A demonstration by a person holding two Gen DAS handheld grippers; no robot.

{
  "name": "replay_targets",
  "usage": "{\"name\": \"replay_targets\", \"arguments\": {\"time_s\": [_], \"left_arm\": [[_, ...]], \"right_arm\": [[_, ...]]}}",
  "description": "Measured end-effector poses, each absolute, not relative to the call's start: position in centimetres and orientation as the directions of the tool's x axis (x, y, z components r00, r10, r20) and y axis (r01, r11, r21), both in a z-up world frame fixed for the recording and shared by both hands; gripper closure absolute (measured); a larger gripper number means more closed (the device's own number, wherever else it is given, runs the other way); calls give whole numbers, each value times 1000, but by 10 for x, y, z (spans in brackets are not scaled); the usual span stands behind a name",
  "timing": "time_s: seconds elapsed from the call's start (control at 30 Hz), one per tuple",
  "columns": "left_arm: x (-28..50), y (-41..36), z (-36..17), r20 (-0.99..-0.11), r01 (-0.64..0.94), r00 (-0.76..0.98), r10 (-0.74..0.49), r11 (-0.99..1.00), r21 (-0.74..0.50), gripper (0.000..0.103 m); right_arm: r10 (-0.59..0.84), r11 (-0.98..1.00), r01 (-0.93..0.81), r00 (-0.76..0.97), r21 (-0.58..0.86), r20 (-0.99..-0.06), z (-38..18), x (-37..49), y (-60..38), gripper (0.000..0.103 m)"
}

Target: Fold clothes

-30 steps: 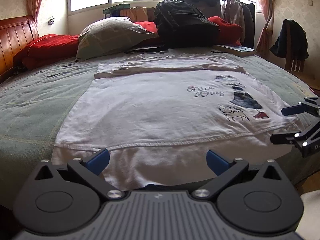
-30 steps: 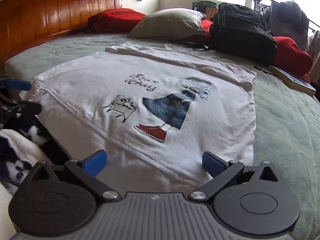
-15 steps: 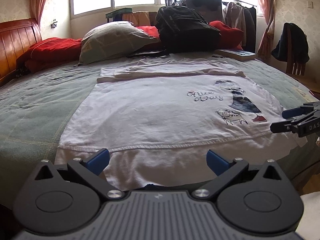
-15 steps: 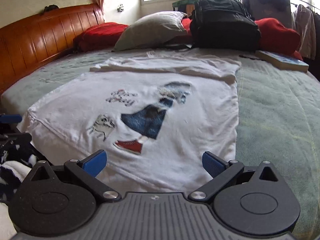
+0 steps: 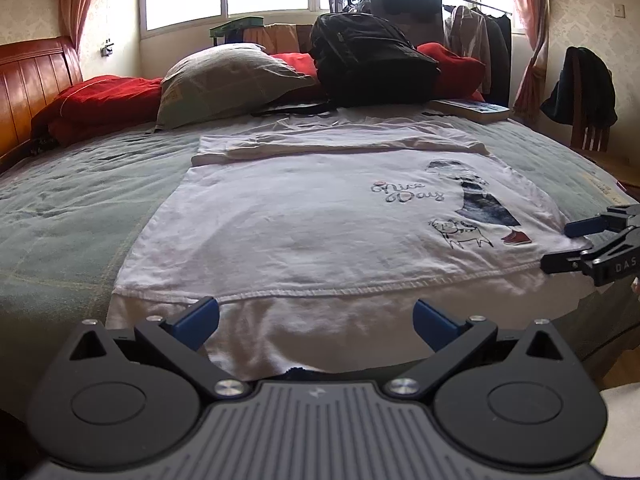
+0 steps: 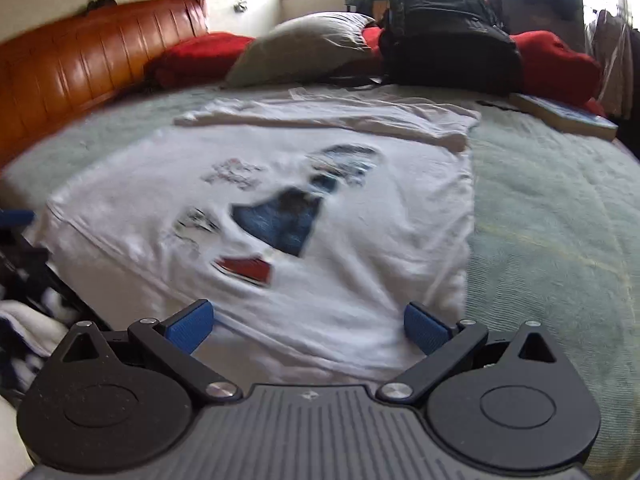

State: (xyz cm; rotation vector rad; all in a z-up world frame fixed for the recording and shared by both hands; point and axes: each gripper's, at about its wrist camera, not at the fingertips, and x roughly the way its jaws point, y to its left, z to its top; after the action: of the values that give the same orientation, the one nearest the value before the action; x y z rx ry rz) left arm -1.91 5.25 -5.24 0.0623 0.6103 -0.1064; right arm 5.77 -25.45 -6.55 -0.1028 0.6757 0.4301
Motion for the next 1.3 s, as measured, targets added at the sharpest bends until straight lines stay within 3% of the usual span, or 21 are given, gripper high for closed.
{"name": "replay_targets", "arguments": {"time_s": [0.1, 0.23, 0.4, 0.57, 1.0, 1.2, 1.3], "left_arm": [[-17, 52, -52, -573, 123, 816, -77, 992, 41, 1], [-19, 41, -49, -542, 191, 837, -81, 970, 149, 1], [-23, 22, -50, -516, 290, 850, -110, 914, 283, 1], [-27, 2, -56, -526, 374, 838, -145, 855, 360, 1], [-28, -13, -50, -510, 427, 840, -186, 807, 408, 1], [-27, -22, -60, -543, 484, 813, -210, 762, 430, 1], [-26, -30, -67, -555, 522, 799, -230, 723, 453, 1]], "right_arm": [[287, 930, -368, 751, -17, -594, -52, 47, -264, 0], [311, 874, -461, 774, -154, -551, -42, 30, -251, 0], [329, 707, -595, 755, -382, -567, -54, 10, -213, 0], [305, 628, -612, 761, -480, -572, -68, 4, -199, 0], [229, 417, -559, 828, -717, -512, -97, -11, -171, 0], [237, 494, -442, 897, -749, -373, -73, -14, -178, 0], [240, 517, -421, 907, -745, -346, -65, -14, -180, 0]]}}
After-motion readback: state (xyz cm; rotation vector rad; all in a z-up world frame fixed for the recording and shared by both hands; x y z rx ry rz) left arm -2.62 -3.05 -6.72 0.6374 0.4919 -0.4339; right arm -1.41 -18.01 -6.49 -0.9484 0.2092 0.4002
